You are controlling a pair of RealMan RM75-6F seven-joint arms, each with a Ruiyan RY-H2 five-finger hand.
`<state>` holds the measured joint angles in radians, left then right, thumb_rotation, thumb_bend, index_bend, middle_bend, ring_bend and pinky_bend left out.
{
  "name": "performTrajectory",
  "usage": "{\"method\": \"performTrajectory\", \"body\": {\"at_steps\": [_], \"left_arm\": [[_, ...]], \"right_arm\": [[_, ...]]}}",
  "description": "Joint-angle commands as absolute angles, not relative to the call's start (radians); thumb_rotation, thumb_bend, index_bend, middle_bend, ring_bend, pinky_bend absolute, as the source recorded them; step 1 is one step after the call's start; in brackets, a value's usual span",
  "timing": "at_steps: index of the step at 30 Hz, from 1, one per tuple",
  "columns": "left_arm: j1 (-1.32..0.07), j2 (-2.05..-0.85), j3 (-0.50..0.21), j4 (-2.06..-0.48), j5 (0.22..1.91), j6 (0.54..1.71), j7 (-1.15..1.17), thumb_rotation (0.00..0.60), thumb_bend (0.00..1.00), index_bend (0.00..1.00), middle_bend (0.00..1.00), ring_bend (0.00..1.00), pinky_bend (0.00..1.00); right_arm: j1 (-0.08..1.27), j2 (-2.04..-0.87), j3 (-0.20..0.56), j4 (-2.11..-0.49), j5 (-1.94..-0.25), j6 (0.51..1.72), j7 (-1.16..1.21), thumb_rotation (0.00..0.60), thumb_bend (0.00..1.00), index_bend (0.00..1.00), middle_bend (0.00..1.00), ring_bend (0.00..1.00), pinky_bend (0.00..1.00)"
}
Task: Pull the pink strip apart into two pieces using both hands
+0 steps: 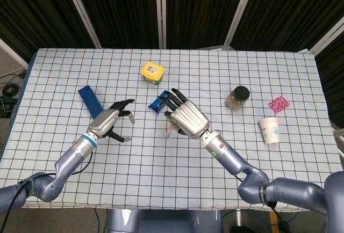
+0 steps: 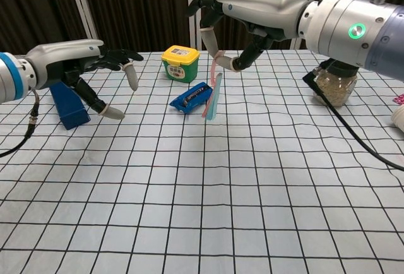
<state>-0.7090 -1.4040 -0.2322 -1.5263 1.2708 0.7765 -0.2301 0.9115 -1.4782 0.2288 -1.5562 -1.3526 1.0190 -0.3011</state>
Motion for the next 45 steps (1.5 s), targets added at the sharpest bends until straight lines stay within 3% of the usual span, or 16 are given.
{"method": "performTrajectory", "body": {"at_steps": [1, 17, 30, 45], "left_arm": [[-0.741, -1.44, -0.246, -1.548, 1.191, 0.757, -0.17, 0.6, 0.08, 0.45, 0.0, 0.0, 0.0], [-0.82, -1.635, -0.294, -1.53, 0.978, 0.832, -0.033, 0.6, 0.14, 0.51, 0.0, 0.0, 0.0], [-0.83, -1.675, -0.31, -1.534, 0.944, 0.866, -0.028, 0.6, 0.18, 0.53, 0.0, 0.0, 0.0], [-0.831, -1.686, -0.314, -1.527, 0.95, 0.858, -0.058, 0.6, 0.32, 0.56, 0.0, 0.0, 0.0]], "right_arm": [[0.907, -1.482, 0.237, -1.564, -1.335, 1.023, -0.314, 0.6, 0.4, 0.74, 0.1, 0.0, 0.0], [0.895, -1.473, 0.264, -1.631, -1.247, 1.03, -0.356, 0.6, 0.4, 0.75, 0.1, 0.0, 0.0], [0.895, -1.473, 0.276, -1.656, -1.222, 1.037, -0.362, 0.6, 0.4, 0.75, 0.1, 0.0, 0.0], [0.892, -1.473, 0.275, -1.666, -1.215, 1.04, -0.348, 0.6, 0.4, 0.75, 0.1, 0.0, 0.0]]}}
